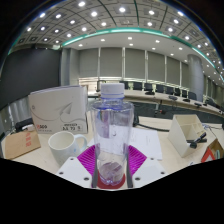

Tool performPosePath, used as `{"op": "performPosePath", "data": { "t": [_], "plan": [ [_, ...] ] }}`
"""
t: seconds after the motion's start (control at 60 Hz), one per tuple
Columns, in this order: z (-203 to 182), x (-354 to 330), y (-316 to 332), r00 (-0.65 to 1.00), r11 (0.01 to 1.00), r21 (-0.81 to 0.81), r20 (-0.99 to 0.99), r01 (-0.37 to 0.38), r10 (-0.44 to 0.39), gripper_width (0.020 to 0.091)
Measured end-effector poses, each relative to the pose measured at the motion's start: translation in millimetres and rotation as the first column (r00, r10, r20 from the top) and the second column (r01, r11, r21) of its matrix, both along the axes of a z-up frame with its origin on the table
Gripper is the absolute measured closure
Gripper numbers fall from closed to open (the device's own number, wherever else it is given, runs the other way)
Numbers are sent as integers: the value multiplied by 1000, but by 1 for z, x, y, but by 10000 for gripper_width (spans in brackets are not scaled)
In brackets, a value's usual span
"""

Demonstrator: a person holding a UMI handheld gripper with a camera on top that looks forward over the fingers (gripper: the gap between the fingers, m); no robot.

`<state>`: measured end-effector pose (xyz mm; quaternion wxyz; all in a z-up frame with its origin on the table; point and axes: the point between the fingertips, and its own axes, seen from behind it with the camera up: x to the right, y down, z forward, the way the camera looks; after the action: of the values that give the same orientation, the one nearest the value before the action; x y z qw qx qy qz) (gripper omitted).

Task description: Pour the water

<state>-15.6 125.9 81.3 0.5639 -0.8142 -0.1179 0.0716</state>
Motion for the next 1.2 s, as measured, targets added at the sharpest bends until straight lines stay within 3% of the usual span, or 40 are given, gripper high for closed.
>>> {"op": "performPosePath", "data": {
  "t": [0.15,0.167,0.217,0.233,0.267,0.333,0.467,0.75,0.967,1.2],
  "plan": [
    [-1,1,-3,1000,1000,-28,5,-3,3,561],
    [-2,1,-4,1000,999,-37,9,-3,3,506],
    [-3,3,-10,1000,998,-64,13,-1,2,256],
    [-2,1,-12,1000,998,-70,12,2,-1,234],
    [1,-1,-17,1000,996,-84,10,5,-4,279],
    [9,2,-30,999,993,-109,19,34,-32,235],
    [28,3,-76,992,973,-192,42,126,-120,249],
    [97,-39,-235,971,928,-288,95,236,-218,243],
    [131,-68,-338,956,910,-298,135,288,-259,242],
    [142,-71,-390,943,899,-290,151,328,-295,245]
  ]
}}
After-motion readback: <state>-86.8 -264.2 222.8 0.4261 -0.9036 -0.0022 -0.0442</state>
